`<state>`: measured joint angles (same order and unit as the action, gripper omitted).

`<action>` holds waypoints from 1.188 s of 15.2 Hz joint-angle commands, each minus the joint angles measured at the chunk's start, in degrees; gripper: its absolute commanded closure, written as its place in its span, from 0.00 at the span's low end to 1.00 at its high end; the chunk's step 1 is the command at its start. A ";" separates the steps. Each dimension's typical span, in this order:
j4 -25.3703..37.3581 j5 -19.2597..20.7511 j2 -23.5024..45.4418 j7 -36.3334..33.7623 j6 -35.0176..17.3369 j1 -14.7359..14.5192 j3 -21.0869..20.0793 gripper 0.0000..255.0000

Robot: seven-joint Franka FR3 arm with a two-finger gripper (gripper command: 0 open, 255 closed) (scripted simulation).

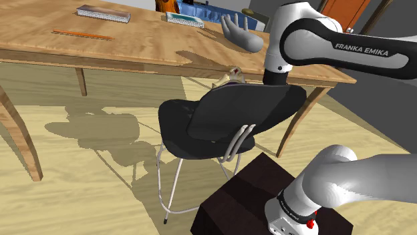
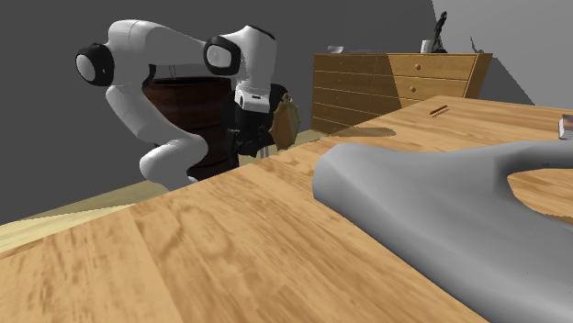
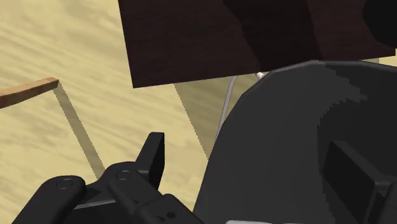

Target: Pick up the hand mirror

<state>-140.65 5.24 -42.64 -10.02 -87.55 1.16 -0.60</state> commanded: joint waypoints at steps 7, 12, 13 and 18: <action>-0.25 -4.32 -4.82 27.47 -10.85 -12.76 7.68 0.00; -0.19 -9.28 -10.80 50.51 -15.10 -24.85 15.33 0.00; -0.07 -10.22 -12.21 55.04 -15.30 -27.42 16.96 0.00; -3.53 -10.08 -13.77 57.28 -17.82 -28.25 18.13 0.00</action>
<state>-143.20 -4.80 -56.29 46.93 -107.04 -26.86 17.53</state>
